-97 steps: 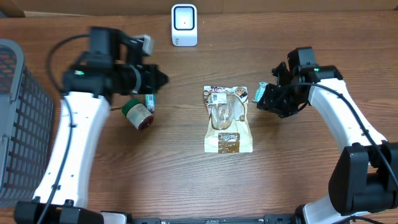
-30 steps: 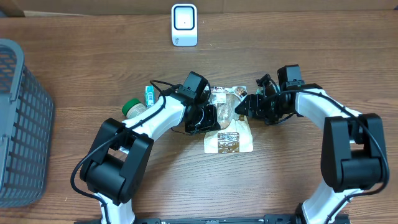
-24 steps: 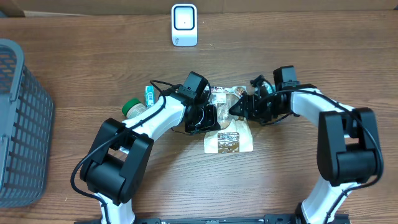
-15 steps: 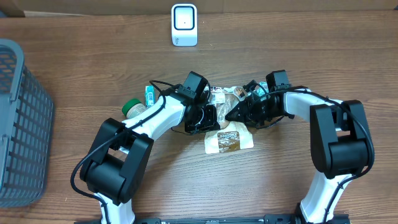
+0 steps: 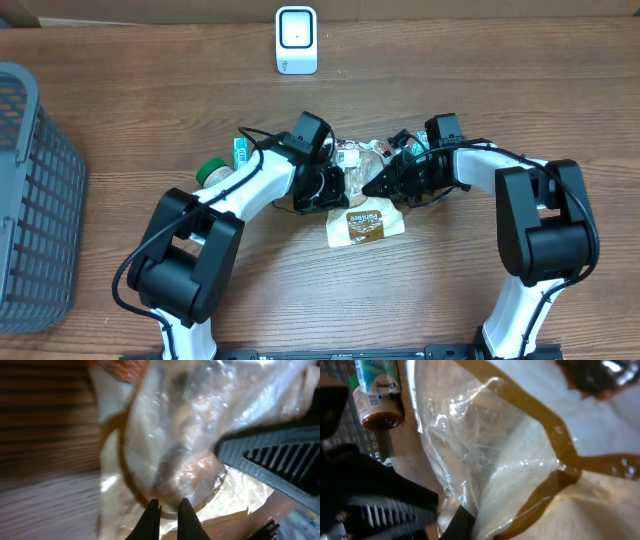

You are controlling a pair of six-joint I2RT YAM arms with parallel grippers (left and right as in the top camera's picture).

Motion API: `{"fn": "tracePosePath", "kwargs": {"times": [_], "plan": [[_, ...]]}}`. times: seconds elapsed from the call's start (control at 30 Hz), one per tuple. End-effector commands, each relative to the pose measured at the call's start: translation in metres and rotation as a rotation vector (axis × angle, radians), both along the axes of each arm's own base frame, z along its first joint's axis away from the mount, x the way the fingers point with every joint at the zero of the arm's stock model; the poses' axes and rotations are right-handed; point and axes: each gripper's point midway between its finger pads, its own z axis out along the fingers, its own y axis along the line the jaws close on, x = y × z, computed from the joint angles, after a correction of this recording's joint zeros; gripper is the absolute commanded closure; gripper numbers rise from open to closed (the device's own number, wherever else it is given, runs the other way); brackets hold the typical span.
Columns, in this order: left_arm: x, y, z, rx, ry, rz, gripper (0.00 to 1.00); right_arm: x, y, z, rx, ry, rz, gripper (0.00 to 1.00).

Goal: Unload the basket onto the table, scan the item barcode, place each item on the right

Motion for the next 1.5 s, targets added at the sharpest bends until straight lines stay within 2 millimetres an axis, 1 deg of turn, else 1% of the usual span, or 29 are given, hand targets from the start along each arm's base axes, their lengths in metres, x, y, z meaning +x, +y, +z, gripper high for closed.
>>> {"fn": "tracePosePath", "kwargs": {"times": [0.0, 0.03, 0.1, 0.2, 0.3, 0.43, 0.5, 0.53, 0.57, 0.63, 0.67, 0.7, 0.77, 0.83, 0.9, 0.93, 0.97, 1.07, 1.17, 1.33, 1.47], "plan": [[0.021, 0.038, -0.006, 0.128, -0.045, 0.013, 0.96, 0.001, -0.003, 0.007, -0.040, -0.042, -0.001, 0.96], [0.030, 0.049, 0.010, 0.157, -0.074, 0.013, 0.96, 0.004, -0.003, 0.023, -0.034, -0.079, -0.005, 0.96], [0.040, 0.060, 0.034, 0.189, -0.125, 0.004, 0.96, 0.004, -0.003, 0.043, -0.020, -0.103, -0.004, 0.96], [0.055, 0.076, 0.077, 0.238, -0.222, 0.000, 0.96, 0.003, 0.001, 0.078, 0.019, -0.139, 0.002, 0.96], [0.064, 0.091, 0.128, 0.283, -0.336, -0.005, 0.96, -0.002, 0.004, 0.107, 0.061, -0.174, 0.011, 0.96], [0.063, 0.109, 0.188, 0.312, -0.459, 0.007, 0.96, -0.011, 0.005, 0.134, 0.084, -0.224, 0.023, 0.96], [0.061, 0.118, 0.212, 0.306, -0.508, 0.015, 0.96, -0.018, 0.009, 0.150, 0.143, -0.266, 0.063, 0.96], [0.060, 0.125, 0.225, 0.306, -0.529, 0.033, 0.95, -0.024, 0.013, 0.163, 0.202, -0.300, 0.099, 0.96], [0.059, 0.131, 0.233, 0.305, -0.544, 0.051, 0.93, -0.031, 0.018, 0.178, 0.275, -0.347, 0.142, 0.96], [0.056, 0.150, 0.254, 0.304, -0.580, 0.109, 0.87, -0.042, 0.022, 0.203, 0.377, -0.417, 0.195, 0.96], [0.056, 0.161, 0.262, 0.304, -0.596, 0.139, 0.80, -0.046, 0.023, 0.213, 0.406, -0.441, 0.206, 0.96], [0.055, 0.170, 0.268, 0.305, -0.606, 0.168, 0.71, -0.048, 0.023, 0.220, 0.421, -0.458, 0.212, 0.96], [0.052, 0.196, 0.278, 0.318, -0.615, 0.247, 0.57, -0.054, 0.022, 0.232, 0.425, -0.499, 0.221, 0.96], [0.050, 0.219, 0.282, 0.336, -0.611, 0.308, 0.45, -0.059, 0.022, 0.243, 0.427, -0.536, 0.228, 0.96], [0.048, 0.240, 0.283, 0.355, -0.596, 0.363, 0.24, -0.065, 0.021, 0.255, 0.429, -0.579, 0.236, 0.96], [0.047, 0.249, 0.282, 0.363, -0.586, 0.385, 0.05, -0.068, 0.020, 0.261, 0.429, -0.601, 0.240, 0.96], [0.046, 0.256, 0.281, 0.370, -0.576, 0.403, 0.00, -0.071, 0.020, 0.266, 0.430, -0.621, 0.243, 0.96], [0.042, 0.271, 0.278, 0.386, -0.550, 0.443, 0.00, -0.081, 0.018, 0.282, 0.429, -0.680, 0.253, 0.96], [0.042, 0.280, 0.278, 0.393, -0.545, 0.467, 0.00, -0.088, 0.016, 0.291, 0.411, -0.712, 0.248, 0.96], [0.039, 0.293, 0.277, 0.416, -0.534, 0.496, 0.00, -0.091, 0.011, 0.287, 0.327, -0.701, 0.208, 0.96], [0.038, 0.303, 0.276, 0.462, -0.531, 0.516, 0.00, -0.093, 0.011, 0.287, 0.318, -0.693, 0.203, 0.96]]}}
